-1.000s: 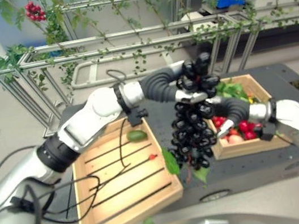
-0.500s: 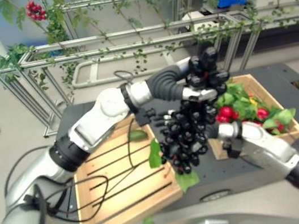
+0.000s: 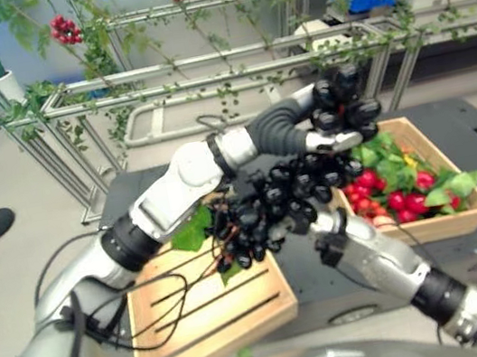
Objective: Pick up the fruits from the basket on one side to the basket on the other side
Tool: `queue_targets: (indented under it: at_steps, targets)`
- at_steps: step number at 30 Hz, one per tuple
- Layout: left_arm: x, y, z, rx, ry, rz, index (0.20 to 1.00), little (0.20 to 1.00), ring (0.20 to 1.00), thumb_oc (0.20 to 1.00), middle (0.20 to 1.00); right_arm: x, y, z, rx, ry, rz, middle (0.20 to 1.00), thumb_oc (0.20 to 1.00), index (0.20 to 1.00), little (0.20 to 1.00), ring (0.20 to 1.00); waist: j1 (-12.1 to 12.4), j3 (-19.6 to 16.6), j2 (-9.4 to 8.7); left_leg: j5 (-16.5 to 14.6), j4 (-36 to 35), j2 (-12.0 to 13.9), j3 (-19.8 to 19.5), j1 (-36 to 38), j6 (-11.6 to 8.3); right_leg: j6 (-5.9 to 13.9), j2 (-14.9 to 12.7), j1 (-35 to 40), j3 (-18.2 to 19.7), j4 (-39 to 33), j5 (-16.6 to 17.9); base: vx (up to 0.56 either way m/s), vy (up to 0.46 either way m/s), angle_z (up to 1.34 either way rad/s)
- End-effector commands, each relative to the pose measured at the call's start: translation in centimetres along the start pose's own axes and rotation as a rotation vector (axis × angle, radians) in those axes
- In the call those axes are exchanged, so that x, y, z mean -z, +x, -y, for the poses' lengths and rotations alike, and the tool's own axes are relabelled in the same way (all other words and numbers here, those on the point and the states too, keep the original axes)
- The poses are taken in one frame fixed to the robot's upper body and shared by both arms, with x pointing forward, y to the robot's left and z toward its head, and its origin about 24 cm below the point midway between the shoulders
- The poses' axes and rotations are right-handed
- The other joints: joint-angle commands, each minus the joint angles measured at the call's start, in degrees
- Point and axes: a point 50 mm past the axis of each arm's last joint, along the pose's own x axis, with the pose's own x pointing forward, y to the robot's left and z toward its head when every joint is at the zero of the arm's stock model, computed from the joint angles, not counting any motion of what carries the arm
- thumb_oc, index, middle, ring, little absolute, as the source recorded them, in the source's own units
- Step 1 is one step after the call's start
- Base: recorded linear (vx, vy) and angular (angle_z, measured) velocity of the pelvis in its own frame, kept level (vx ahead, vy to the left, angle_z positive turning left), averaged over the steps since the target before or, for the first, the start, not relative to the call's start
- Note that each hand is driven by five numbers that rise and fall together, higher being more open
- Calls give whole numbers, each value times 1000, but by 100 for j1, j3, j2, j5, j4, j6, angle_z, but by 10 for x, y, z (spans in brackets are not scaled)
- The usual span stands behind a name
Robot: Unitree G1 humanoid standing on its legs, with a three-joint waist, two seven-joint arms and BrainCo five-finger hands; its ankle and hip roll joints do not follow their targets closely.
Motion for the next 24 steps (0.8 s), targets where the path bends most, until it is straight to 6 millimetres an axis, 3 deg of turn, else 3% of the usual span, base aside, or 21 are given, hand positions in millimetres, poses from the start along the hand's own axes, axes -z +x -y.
queue_targets:
  at_steps: [1, 4, 5, 6, 7, 8, 24]
  targets:
    - [-16, 4, -37, -170, 59, 108, 200, 200, 200, 200, 200, -16, 22, -14, -106, 19, 112, 1000, 1000, 1000, 1000, 1000, 39, -64, -283, -479, 81, -431, 83, 33, 353, 504, -219, -115, -21, 466, -287, 0, 0, 0]
    - [-15, 3, -36, -172, 55, 104, 200, 200, 200, 200, 200, -14, 19, -14, -97, 58, 119, 1000, 1000, 1000, 1000, 1000, 40, -73, -278, -482, 79, -438, 75, 31, 351, 504, -225, -114, -31, 460, -285, 0, 0, 0]
    - [-15, 3, -37, -173, 54, 102, 200, 200, 200, 200, 200, -14, 17, -13, -88, 62, 124, 953, 953, 953, 953, 953, 35, -69, -280, -484, 82, -440, 75, 28, 351, 505, -226, -117, -30, 463, -286, 0, 0, 0]
    - [-15, 3, -37, -173, 54, 102, 200, 200, 200, 200, 200, -14, 17, -13, -88, 62, 124, 740, 740, 740, 740, 740, 36, -70, -279, -484, 82, -440, 75, 28, 351, 505, -226, -118, -30, 463, -286, 0, 0, 0]
    - [-15, 2, -37, -179, 54, 106, 200, 200, 200, 200, 200, -14, 15, -12, -80, 71, 132, 304, 304, 304, 304, 304, 32, -66, -280, -486, 82, -440, 74, 27, 351, 506, -226, -115, -29, 461, -288, 0, 0, 0]
    - [-15, 2, -37, -183, 55, 108, 200, 200, 200, 200, 200, -15, 15, -12, -76, 79, 140, 200, 200, 200, 200, 200, 32, -66, -282, -489, 83, -440, 72, 27, 352, 506, -227, -115, -27, 462, -289, 0, 0, 0]
    - [-14, 0, -37, -210, 46, 116, 200, 200, 200, 200, 200, -15, 13, -11, -49, 114, 171, 200, 200, 200, 200, 200, 19, -72, -308, -503, 79, -426, 80, 31, 349, 500, -213, -108, 7, 435, -289, 0, 0, 0]
